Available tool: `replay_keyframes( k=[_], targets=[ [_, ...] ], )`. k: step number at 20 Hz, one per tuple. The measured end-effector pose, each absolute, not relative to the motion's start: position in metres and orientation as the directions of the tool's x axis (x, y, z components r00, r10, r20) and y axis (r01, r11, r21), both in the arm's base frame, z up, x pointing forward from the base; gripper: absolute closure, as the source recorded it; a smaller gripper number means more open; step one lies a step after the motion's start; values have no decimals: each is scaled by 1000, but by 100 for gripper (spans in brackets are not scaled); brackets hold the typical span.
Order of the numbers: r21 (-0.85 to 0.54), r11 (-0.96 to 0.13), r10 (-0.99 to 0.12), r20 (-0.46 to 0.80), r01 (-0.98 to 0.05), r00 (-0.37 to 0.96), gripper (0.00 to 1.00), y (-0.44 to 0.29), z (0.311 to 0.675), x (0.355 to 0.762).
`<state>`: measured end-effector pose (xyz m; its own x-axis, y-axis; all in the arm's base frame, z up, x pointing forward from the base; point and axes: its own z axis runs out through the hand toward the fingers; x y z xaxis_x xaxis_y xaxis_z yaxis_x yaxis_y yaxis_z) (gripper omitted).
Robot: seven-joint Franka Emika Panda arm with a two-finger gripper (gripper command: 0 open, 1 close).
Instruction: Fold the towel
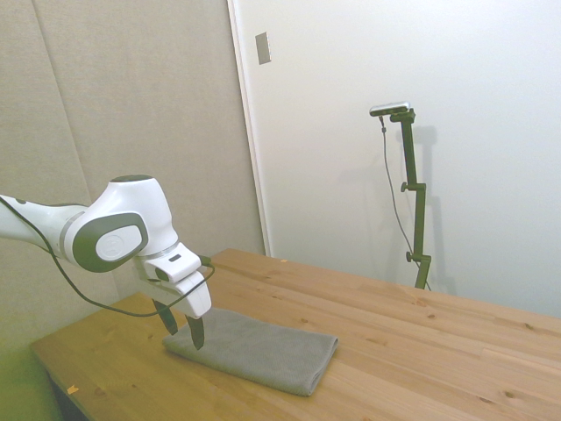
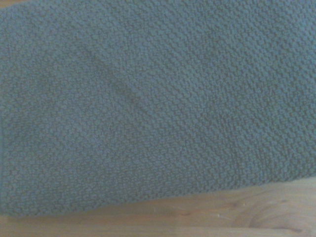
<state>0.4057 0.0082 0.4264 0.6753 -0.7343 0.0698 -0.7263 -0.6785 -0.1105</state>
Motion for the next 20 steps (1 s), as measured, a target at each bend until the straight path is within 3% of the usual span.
replay_keyframes(
  k=[3,7,12,20],
  targets=[
    [-120,-672,-740,82,-731,667,0,10,432,411],
    [-78,-686,-725,166,-724,669,0,41,442,447],
    [70,-698,-664,307,-712,681,0,104,412,490],
    [169,-693,-536,530,-701,657,0,199,384,478]
  ],
)
